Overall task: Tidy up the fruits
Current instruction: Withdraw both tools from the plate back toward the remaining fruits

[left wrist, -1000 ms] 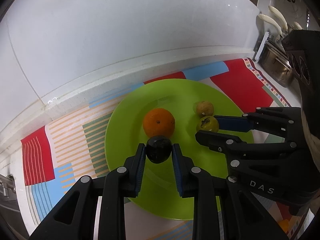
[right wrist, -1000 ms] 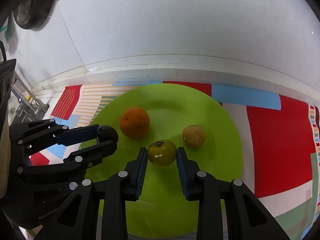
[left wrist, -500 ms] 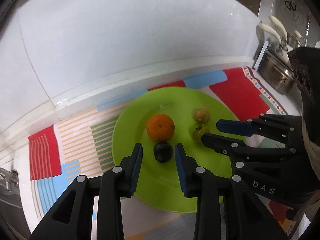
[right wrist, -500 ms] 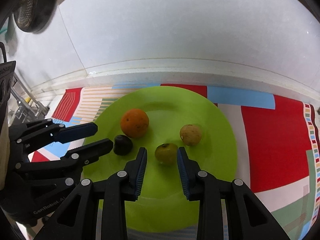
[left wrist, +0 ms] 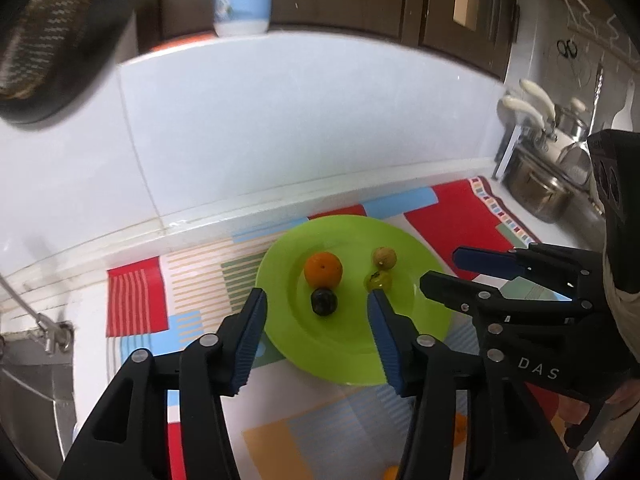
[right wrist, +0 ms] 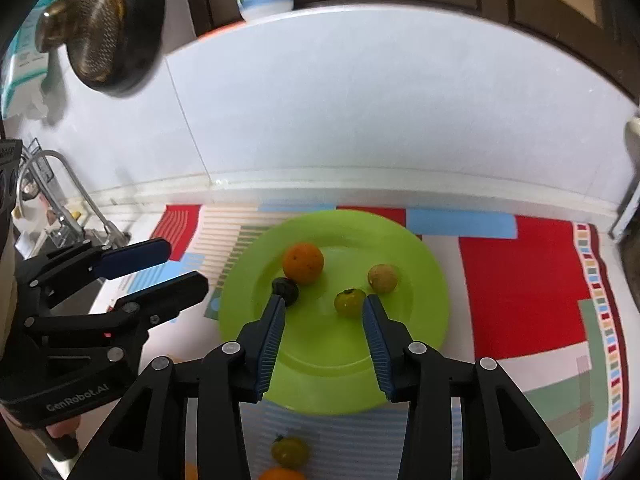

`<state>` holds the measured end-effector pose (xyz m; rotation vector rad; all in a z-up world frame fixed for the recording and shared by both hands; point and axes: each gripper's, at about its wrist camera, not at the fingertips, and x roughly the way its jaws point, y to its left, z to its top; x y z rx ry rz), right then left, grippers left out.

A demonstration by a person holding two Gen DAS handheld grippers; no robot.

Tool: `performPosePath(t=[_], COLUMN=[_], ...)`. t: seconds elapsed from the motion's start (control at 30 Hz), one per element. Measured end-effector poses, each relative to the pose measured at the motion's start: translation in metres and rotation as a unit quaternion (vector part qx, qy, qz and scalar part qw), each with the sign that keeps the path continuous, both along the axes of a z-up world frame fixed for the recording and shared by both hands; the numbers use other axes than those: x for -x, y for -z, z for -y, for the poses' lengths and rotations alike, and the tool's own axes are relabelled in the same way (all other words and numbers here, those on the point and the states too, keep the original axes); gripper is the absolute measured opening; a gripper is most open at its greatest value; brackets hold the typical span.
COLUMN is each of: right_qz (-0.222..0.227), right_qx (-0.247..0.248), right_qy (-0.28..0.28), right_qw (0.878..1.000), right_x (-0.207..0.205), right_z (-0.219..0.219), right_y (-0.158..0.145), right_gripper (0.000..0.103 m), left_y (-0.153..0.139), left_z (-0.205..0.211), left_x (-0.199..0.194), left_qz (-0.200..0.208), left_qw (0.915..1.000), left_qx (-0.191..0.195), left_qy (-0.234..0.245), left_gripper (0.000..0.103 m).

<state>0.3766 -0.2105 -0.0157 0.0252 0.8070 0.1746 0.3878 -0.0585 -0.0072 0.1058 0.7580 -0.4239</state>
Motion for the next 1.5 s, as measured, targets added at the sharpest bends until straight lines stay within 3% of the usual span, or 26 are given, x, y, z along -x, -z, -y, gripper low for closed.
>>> performPosePath(t=[0.3, 0.53, 0.6, 0.83, 0.93, 1.17, 1.5], right_qz=[0.043, 0.052, 0.053, 0.064, 0.071, 0.088, 0.075], right_qx=[-0.002, -0.009, -0.011, -0.006, -0.002, 0.013, 0.006], right_qy=[0.0, -0.001, 0.0, -0.004, -0.004, -0.007, -0.001], right_qw=[0.999, 0.999, 0.999, 0.998, 0.997, 0.996, 0.997], right_x=[0.044, 0.071, 0.079, 0.105, 0.117, 0.14, 0.158], right_z=[-0.012, -0.022, -0.024, -0.037, -0.042, -0.053, -0.068], right_y=[-0.029, -0.037, -0.038, -0.045, -0.047, -0.05, -0.035], right_gripper=[0.041, 0.042, 0.046, 0.049, 0.057, 0.058, 0.068], left_y=[-0.027, -0.037, -0.038, -0.042, -0.043, -0.044, -0.027], left_z=[-0.017, -0.033, -0.037, -0.05, -0.056, -0.068, -0.087], left_x=[0.041, 0.072, 0.08, 0.107, 0.118, 0.144, 0.166], left_qz=[0.041, 0.061, 0.064, 0.074, 0.078, 0.097, 0.089], left_qw=[0.9989, 0.997, 0.9965, 0.9952, 0.9946, 0.992, 0.992], left_qx=[0.004, 0.002, 0.001, -0.004, -0.005, -0.017, -0.02], left_qy=[-0.022, -0.047, -0.053, -0.065, -0.068, -0.079, -0.087], left_gripper=[0.059, 0.065, 0.066, 0.07, 0.071, 0.079, 0.082])
